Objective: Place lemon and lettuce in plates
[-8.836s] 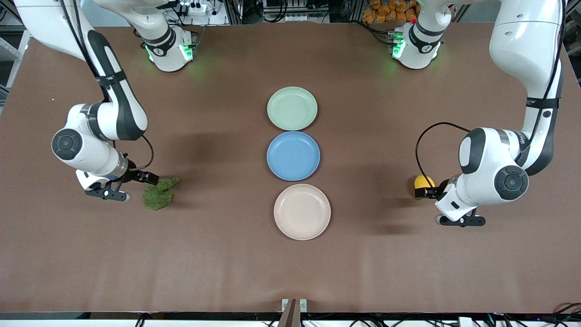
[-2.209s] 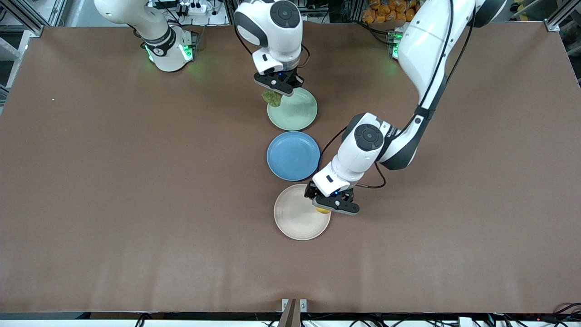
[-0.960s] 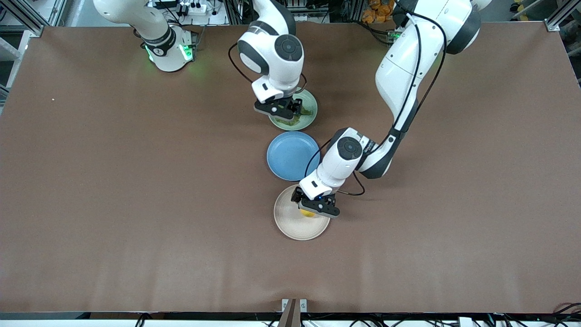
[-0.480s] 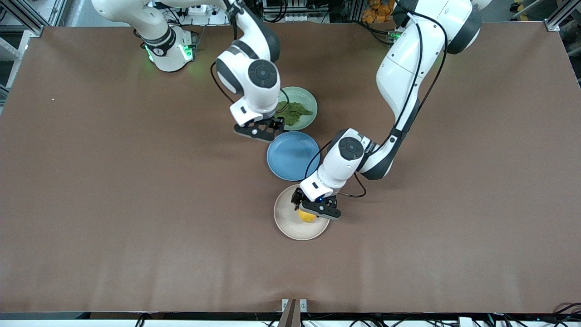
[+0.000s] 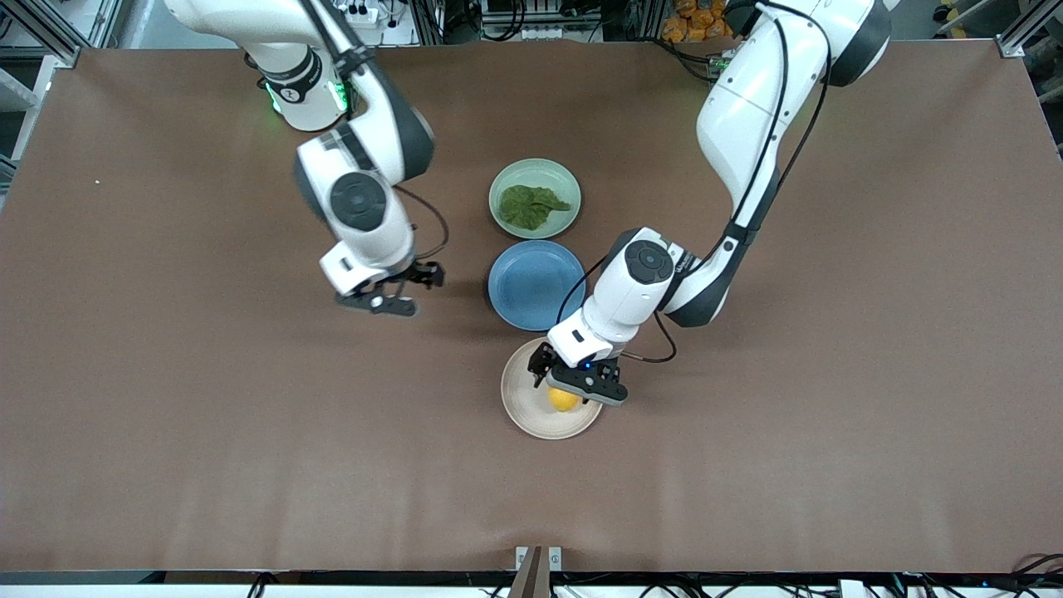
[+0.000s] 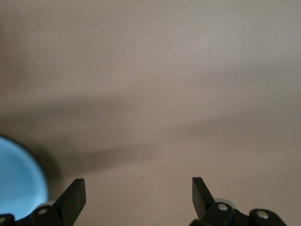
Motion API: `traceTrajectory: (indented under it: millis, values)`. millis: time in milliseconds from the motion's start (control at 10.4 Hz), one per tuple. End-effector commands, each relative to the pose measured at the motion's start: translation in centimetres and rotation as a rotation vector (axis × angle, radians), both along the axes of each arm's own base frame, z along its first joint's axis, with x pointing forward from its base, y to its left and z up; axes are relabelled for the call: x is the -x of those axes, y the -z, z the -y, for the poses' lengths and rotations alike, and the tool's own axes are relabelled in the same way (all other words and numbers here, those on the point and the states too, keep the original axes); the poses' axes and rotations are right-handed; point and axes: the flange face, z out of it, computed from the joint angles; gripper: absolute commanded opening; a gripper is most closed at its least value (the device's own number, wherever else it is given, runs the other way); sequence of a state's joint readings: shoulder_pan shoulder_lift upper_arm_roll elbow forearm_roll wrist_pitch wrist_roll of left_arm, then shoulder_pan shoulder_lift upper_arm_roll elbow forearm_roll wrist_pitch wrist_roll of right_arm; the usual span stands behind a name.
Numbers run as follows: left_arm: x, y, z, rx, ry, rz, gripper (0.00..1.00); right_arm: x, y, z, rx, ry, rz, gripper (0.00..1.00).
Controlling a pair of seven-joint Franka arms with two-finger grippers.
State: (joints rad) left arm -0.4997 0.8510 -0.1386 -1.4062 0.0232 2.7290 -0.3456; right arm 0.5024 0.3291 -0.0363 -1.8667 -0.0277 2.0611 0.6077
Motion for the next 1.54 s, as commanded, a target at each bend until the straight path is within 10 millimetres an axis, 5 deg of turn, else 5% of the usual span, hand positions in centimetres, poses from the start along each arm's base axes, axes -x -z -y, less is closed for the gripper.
traceTrajectory:
  millis: [0, 288, 480, 768, 1056, 1441]
  values:
    - [-1.1, -4.3, -2.7, -0.059, -0.006, -0.017, 1.00, -1.6, -0.9, 5.2, -0.011, -0.060, -0.021, 1.00]
    - [-2.9, -8.3, -7.1, -0.117, 0.026, -0.025, 1.00, -4.4, -0.9, 13.6, -0.045, -0.099, -0.033, 1.00]
    - [-4.6, -9.3, -11.3, -0.165, 0.068, -0.041, 1.00, -5.2, -1.0, 18.1, -0.059, -0.133, -0.042, 1.00]
    - [-4.7, -11.5, -14.2, -0.225, 0.084, -0.103, 1.00, -5.9, -1.2, 23.5, -0.071, -0.131, -0.042, 1.00]
    - [-5.1, -13.8, -20.8, -0.279, 0.026, -0.233, 1.00, -5.2, -1.3, 24.4, -0.071, -0.112, -0.069, 1.00]
    - [-5.3, -15.5, -28.7, -0.306, -0.055, -0.358, 1.00, 1.1, -4.3, 24.8, -0.077, -0.116, -0.057, 1.00]
